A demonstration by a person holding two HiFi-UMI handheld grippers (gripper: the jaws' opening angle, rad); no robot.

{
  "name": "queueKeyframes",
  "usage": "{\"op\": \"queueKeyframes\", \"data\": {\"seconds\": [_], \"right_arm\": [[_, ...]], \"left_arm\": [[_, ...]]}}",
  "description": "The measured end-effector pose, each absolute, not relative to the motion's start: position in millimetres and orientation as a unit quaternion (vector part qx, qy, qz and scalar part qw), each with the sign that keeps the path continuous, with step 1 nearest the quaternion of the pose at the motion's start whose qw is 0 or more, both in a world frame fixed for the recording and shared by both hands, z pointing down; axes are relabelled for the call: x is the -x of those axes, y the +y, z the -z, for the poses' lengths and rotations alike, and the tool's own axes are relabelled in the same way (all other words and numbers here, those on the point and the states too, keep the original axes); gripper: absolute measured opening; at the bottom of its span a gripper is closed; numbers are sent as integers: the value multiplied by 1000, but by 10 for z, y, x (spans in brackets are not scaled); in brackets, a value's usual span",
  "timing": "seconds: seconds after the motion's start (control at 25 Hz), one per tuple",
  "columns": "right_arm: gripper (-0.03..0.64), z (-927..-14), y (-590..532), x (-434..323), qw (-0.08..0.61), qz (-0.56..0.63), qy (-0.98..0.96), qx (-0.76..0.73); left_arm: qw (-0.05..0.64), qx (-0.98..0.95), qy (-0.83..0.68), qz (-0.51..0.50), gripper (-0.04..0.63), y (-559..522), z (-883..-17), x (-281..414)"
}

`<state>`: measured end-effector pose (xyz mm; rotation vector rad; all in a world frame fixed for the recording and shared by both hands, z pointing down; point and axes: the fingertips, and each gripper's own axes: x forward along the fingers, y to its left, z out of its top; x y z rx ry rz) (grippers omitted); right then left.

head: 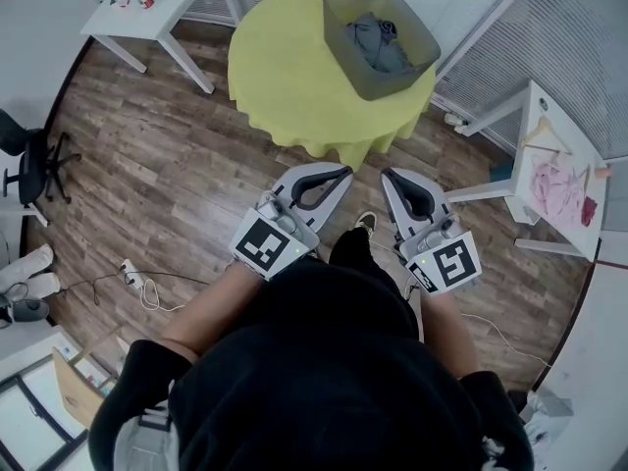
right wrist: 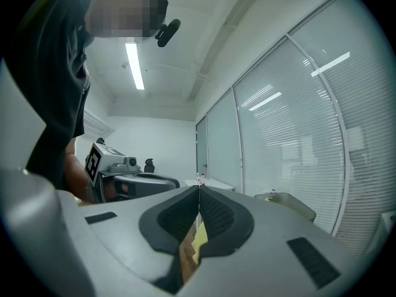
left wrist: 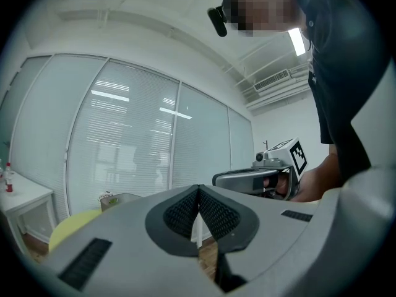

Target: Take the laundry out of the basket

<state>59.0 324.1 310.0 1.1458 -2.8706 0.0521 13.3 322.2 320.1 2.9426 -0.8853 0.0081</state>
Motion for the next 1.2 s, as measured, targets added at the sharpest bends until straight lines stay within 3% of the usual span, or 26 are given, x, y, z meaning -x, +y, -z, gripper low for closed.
{"op": "queueKeyframes", "data": {"seconds": [1.2], "right_arm": [[23,-3199,1856,-1968,20,-23,-954,-297]], "left_arm": [[30,-932,-360,-18,9,1909,-3216,-1539]]}}
